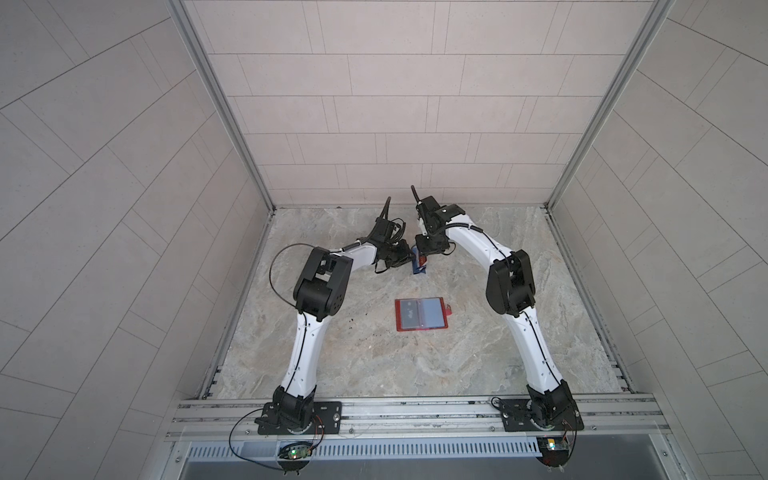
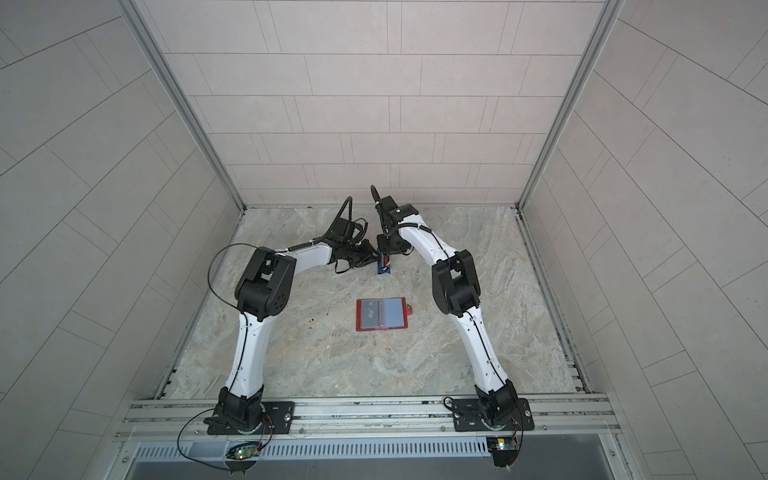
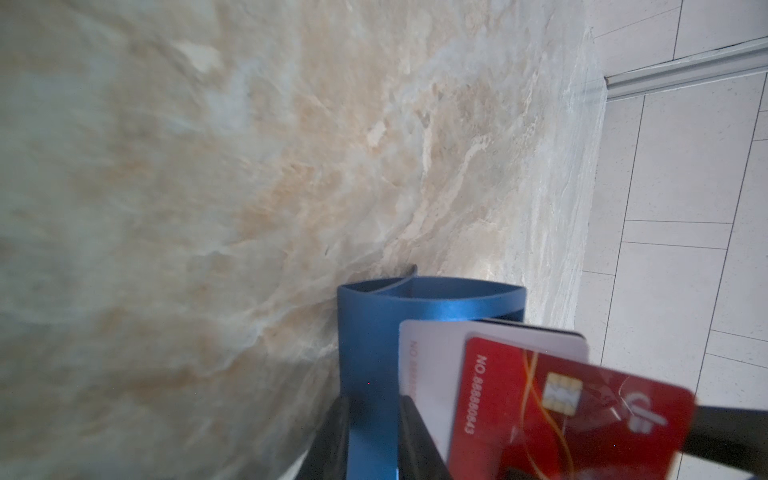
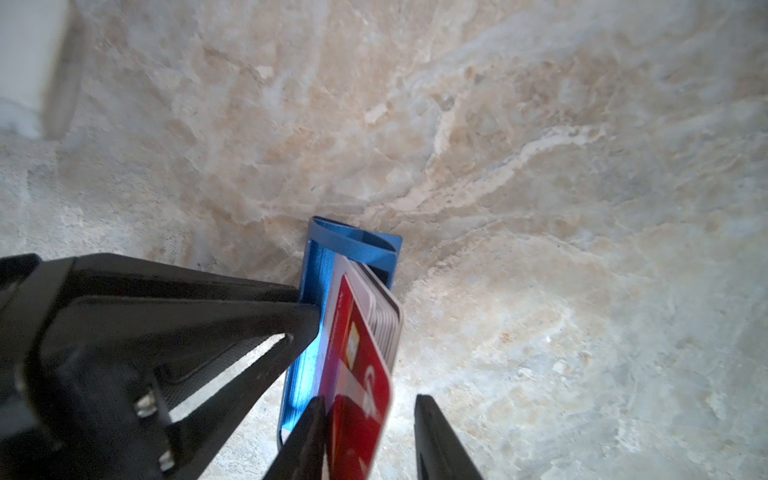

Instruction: Put the credit cards into the card holder

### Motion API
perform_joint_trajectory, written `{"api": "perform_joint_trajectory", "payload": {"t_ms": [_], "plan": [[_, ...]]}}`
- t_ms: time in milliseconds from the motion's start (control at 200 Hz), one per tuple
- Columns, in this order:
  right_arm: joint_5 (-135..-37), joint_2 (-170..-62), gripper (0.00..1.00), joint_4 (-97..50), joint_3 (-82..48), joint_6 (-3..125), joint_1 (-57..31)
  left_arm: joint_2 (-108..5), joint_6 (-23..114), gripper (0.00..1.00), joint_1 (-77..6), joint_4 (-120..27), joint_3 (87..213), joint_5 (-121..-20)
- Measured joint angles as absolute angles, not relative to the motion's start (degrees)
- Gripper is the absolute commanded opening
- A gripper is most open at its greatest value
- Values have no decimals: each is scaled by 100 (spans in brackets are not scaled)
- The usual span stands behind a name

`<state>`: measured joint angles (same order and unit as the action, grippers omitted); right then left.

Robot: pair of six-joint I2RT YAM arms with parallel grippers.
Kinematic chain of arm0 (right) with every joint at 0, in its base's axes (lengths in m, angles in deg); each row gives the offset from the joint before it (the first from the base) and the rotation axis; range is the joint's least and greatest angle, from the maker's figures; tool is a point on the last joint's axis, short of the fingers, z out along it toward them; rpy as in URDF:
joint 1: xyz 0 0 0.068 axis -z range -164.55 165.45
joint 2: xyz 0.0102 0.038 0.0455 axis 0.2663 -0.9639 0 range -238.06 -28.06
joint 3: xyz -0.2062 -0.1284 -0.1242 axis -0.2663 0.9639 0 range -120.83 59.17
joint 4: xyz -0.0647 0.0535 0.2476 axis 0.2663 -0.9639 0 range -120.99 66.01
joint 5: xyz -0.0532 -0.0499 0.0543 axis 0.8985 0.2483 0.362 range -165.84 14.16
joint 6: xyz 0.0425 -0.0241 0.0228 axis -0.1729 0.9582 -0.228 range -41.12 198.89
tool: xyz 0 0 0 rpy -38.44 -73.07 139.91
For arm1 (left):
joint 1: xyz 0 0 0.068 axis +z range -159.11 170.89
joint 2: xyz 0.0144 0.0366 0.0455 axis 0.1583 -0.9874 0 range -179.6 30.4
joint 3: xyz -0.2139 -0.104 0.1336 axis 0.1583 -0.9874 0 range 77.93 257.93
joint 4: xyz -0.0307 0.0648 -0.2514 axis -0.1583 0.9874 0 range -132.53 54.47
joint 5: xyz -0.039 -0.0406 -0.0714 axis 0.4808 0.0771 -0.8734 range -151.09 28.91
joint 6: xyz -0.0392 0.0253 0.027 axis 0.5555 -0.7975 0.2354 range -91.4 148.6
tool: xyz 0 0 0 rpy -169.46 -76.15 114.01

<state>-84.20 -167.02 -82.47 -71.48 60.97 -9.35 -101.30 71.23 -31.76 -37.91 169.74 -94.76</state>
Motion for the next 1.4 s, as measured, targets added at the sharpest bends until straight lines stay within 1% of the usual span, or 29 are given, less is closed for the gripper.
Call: {"api": "perform_joint_trajectory", "payload": {"t_ms": [145, 230, 666, 786, 881, 1141, 1276, 1401], "plan": [[-8442, -16680, 30, -8255, -7148, 6124, -939, -10130, 7125, 23, -3174, -3791, 16974, -9476], [-8449, -16656, 25, -8260, -7150, 6130, -939, -10130, 7125, 23, -3174, -3791, 16974, -9476], [-8427, -16584, 26, -8338, -7152, 6180, -939, -10130, 7125, 23, -3176, -3791, 16974, -9476], [-8394, -16544, 25, -8380, -7152, 6200, -942, -10130, 7127, 23, -3176, -3793, 16974, -9476], [-8392, -16512, 20, -8397, -7154, 6222, -942, -10130, 7125, 23, -3176, -3791, 16974, -9476], [-8449, -16442, 0, -8408, -7165, 6215, -985, -10130, 7147, 23, -3190, -3789, 16974, -9491], [-8453, -16416, 0, -8430, -7165, 6231, -987, -10130, 7149, 23, -3196, -3789, 16974, -9496], [-8494, -16396, 0, -8450, -7165, 6228, -985, -10130, 7149, 26, -3196, -3789, 16974, -9559]]}}
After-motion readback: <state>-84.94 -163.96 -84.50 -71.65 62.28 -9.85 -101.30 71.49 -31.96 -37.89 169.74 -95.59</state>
